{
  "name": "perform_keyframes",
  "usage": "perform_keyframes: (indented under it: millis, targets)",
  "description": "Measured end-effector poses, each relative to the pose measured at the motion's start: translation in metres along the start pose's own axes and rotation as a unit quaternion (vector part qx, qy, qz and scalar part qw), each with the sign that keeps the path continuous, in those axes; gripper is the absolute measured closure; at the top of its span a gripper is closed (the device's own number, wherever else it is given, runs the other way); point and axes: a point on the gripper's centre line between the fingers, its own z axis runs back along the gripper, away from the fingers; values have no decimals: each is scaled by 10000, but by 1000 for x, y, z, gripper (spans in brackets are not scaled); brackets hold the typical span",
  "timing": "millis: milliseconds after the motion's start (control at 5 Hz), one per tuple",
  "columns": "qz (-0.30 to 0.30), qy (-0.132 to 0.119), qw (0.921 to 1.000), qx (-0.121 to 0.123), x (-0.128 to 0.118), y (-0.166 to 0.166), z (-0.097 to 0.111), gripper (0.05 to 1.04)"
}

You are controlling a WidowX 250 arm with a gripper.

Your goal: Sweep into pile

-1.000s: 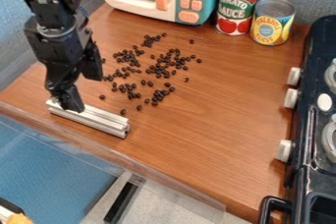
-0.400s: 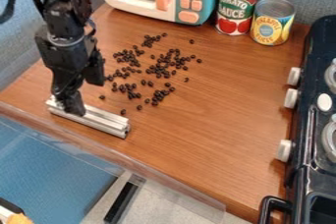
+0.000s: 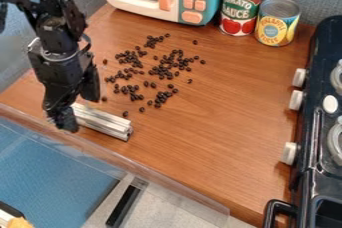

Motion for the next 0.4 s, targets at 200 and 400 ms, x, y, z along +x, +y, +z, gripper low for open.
perform_keyframes:
  millis: [200,400]
  targets:
    - [-27,3,10000,0,0,2,-2,83]
    - [15,-29,10000,83,1,3,-9,134]
